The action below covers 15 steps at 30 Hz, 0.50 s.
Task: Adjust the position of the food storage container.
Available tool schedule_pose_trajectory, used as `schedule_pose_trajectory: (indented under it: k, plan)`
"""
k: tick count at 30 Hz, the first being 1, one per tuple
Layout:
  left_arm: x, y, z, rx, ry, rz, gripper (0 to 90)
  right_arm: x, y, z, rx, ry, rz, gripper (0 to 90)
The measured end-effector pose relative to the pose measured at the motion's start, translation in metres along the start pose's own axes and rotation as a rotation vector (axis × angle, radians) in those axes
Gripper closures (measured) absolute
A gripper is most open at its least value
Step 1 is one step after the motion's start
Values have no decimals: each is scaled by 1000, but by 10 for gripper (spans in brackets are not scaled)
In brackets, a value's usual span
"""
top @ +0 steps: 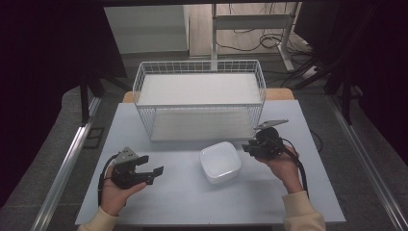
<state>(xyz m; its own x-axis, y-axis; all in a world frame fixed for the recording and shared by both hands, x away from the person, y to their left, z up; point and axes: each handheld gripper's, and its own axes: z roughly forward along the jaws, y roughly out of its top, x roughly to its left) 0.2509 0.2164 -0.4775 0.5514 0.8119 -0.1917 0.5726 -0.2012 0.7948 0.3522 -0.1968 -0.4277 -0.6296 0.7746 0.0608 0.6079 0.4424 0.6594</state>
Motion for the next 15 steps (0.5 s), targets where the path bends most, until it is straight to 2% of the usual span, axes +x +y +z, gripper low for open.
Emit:
schedule_pose_trajectory:
  k: [7,15]
  plan:
    - [1,-1,0,2,-1,-15,249,3,5,18,58,8,-47,889]
    - [2,-2,2,9,-7,-12,249,4,7,38,97,5,-73,893]
